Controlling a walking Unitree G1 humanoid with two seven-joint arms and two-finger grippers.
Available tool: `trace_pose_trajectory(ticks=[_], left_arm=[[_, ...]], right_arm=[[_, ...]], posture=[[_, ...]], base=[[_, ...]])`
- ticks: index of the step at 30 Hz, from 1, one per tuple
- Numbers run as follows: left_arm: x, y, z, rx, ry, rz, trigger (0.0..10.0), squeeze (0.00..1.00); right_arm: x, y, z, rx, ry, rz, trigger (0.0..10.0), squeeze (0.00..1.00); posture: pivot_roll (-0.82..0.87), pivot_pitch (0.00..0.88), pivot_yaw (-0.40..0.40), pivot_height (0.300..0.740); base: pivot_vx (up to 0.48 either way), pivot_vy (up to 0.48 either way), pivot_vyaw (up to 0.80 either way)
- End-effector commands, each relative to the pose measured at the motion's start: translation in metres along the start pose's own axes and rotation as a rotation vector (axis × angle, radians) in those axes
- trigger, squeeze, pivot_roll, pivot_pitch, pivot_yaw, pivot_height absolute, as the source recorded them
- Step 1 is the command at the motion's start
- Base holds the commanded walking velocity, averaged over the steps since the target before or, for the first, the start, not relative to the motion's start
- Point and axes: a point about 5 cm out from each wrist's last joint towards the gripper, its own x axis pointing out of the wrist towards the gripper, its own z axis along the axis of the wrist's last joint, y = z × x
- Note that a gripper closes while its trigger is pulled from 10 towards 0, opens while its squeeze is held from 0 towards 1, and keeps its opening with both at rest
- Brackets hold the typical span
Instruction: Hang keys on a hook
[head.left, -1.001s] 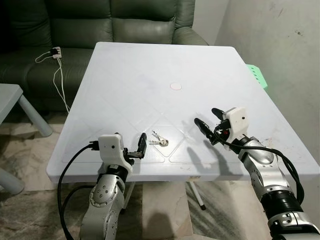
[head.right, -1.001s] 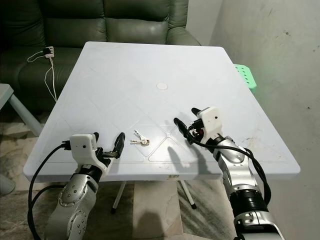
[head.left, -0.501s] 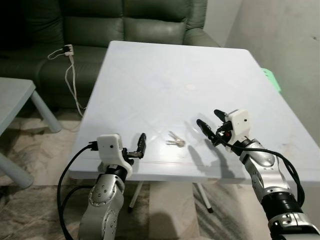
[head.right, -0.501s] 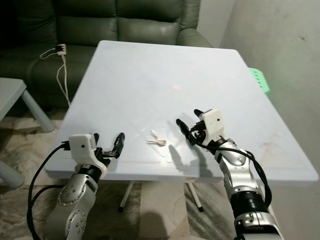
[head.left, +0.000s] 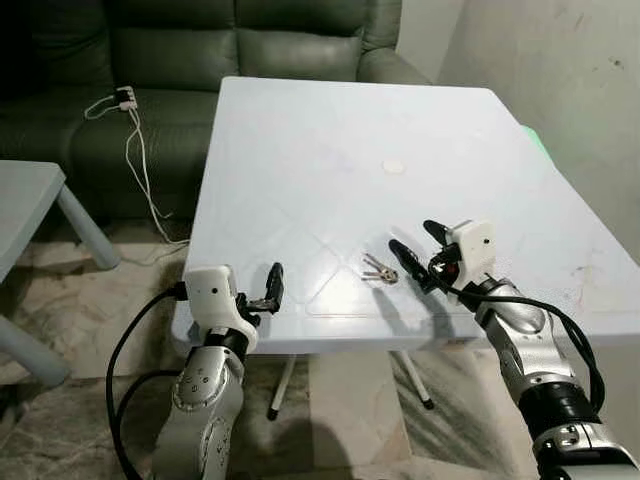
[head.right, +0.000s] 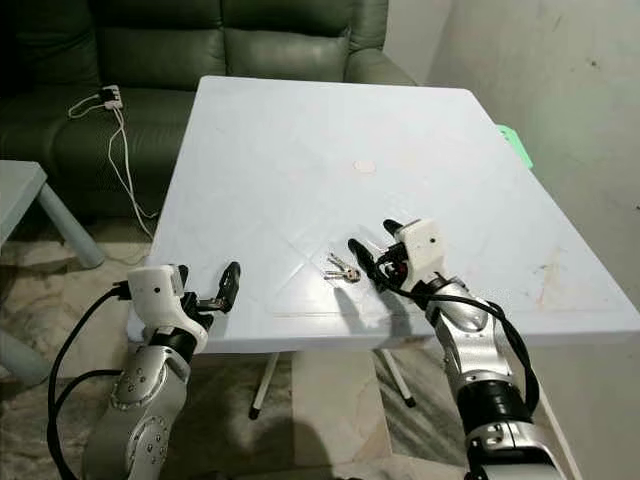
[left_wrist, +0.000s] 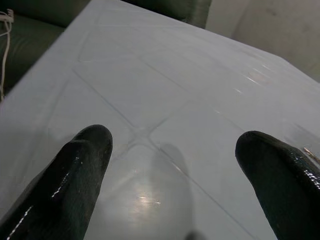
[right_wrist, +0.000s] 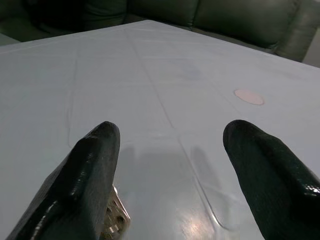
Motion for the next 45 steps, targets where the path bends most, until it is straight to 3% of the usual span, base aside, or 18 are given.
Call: trace_pose_trajectory(ticks=[1,9,23,33,45], left_arm=[[0.002,-0.012,0.002,-0.011,-0.004,-0.04,10.0,0.0],[0.0,-0.023,0.001,0.024,0.007,-0.118,10.0,0.0],[-0.003,-0.033,-0.001,0.024,0.018,-0.167,10.0,0.0],[-0.005,-0.035,0.0,0.026,0.02,-0.173,10.0,0.0],[-0.006,-0.038,-0.001,0.016,0.025,-0.17,10.0,0.0]], right_arm=[[-0.003,-0.008,0.002,-0.02,0.008,0.0,10.0,0.0],[-0.002,-0.011,0.002,-0.032,0.034,0.061,10.0,0.0],[0.007,0.001,-0.002,-0.046,0.114,0.267,10.0,0.0],[0.013,0.014,-0.001,-0.035,0.101,0.367,10.0,0.0],[0.021,0.042,-0.013,0.028,0.112,0.374,10.0,0.0]], posture=[[0.04,0.099,-0.115,0.74],[0.04,0.096,-0.114,0.74],[0.04,0.105,-0.114,0.74],[0.05,0.114,-0.114,0.74],[0.05,0.121,-0.112,0.74]], base=[[0.0,0.0,0.0],[0.0,0.0,0.0],[0.0,0.0,0.0],[0.0,0.0,0.0],[0.0,0.0,0.0]])
